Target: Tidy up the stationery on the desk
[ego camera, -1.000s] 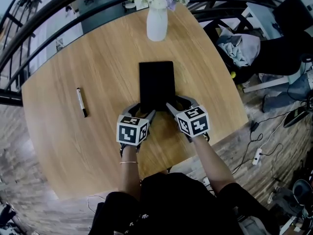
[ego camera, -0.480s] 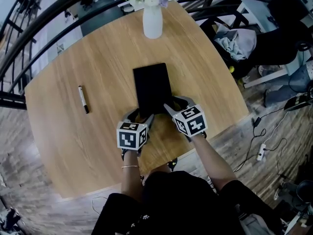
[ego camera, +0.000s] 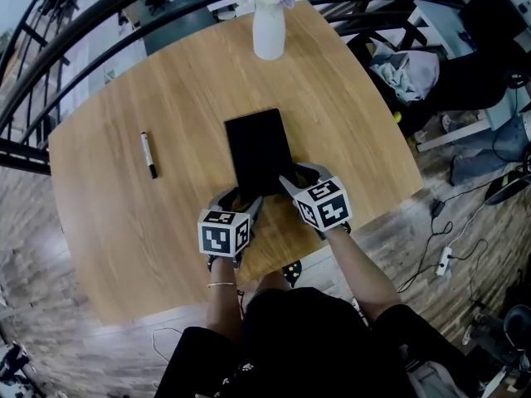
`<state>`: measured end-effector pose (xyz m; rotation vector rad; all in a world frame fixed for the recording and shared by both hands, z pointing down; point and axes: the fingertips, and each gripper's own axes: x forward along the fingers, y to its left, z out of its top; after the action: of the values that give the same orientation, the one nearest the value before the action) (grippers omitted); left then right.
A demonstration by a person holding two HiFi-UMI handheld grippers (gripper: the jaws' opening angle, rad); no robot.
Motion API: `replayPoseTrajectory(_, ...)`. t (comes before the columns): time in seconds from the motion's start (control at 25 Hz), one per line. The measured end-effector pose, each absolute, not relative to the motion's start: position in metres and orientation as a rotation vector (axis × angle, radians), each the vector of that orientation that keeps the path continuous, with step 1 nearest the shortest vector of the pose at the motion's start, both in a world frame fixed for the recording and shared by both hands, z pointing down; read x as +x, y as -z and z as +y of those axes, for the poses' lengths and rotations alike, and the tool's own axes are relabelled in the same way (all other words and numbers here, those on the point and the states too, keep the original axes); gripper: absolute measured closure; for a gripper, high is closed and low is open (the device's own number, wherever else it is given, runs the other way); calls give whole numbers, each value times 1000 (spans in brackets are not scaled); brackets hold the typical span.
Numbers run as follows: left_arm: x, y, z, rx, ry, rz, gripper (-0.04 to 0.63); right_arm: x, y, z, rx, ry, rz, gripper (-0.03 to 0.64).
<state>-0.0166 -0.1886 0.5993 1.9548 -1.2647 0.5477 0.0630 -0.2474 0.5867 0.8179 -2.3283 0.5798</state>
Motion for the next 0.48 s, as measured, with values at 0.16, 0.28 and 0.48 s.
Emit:
replayPoseTrajectory(0.16,-20,-600,-177,1940,-531,-1280,350,58,-587,-239,796,-569,-2334,453)
replayPoseTrajectory(0.28,-22,-599,-169,1932,-536,-1288,350,55,-586,-233,781,-561,-2338,453)
replayPoseTrajectory(0.48,-25,-599,-156,1921,-526,-1309,350,50,-586,-221,754,-553,-2346,454)
